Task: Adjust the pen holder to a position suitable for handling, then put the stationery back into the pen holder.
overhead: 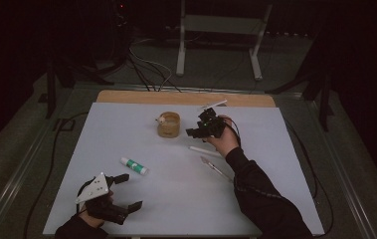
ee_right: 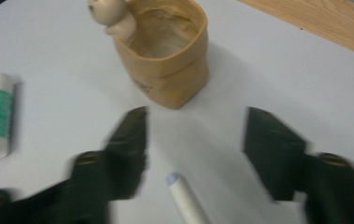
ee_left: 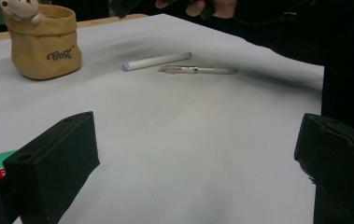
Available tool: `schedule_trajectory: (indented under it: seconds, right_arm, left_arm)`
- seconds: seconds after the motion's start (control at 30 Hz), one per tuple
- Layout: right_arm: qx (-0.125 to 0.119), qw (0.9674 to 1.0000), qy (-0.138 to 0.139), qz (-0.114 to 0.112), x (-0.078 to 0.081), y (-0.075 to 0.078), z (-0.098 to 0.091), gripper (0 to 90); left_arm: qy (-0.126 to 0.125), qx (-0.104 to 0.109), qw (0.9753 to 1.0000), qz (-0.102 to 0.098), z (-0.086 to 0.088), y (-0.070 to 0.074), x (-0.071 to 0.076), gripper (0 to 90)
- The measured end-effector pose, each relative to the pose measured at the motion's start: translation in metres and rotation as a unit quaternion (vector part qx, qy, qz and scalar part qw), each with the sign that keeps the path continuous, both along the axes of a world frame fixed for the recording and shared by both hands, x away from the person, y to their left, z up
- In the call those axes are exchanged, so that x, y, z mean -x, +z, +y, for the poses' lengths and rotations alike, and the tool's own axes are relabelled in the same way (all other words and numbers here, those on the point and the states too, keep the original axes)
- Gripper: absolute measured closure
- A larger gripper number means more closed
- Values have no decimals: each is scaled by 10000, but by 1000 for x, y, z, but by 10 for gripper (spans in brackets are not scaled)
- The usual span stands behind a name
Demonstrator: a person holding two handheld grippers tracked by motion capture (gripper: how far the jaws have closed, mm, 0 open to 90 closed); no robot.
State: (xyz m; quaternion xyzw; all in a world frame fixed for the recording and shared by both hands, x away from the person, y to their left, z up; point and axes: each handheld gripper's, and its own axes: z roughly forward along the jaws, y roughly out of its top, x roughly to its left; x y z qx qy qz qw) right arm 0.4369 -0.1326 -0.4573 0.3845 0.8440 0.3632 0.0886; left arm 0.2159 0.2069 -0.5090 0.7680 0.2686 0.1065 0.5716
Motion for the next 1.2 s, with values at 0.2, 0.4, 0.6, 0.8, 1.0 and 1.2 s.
schedule_trajectory:
  seconds: [0.2,0.4,0.6,0.8,1.0,1.2]
  right_arm:
    - [-418,9986,306,-54,21,21,-19,26]
    - [-620,9966,209,-502,46,43,-42,26]
    - [-753,9933,165,-856,70,49,-63,26]
    - [-771,9916,-119,-1033,93,48,-79,26]
    - [-809,9894,-249,-1176,115,44,-88,26]
    - [-855,9889,-318,-1169,132,37,-95,26]
  left_arm:
    - [1,-34,10000,-5,-1,0,1,2]
    - [14,-11,10000,4,-1,0,0,3]
    - [23,-10,10000,-5,0,0,1,3]
    - [12,-7,10000,3,-1,0,0,2]
    - [13,-13,10000,-2,-1,0,1,3]
    - [5,-5,10000,11,-1,0,0,2]
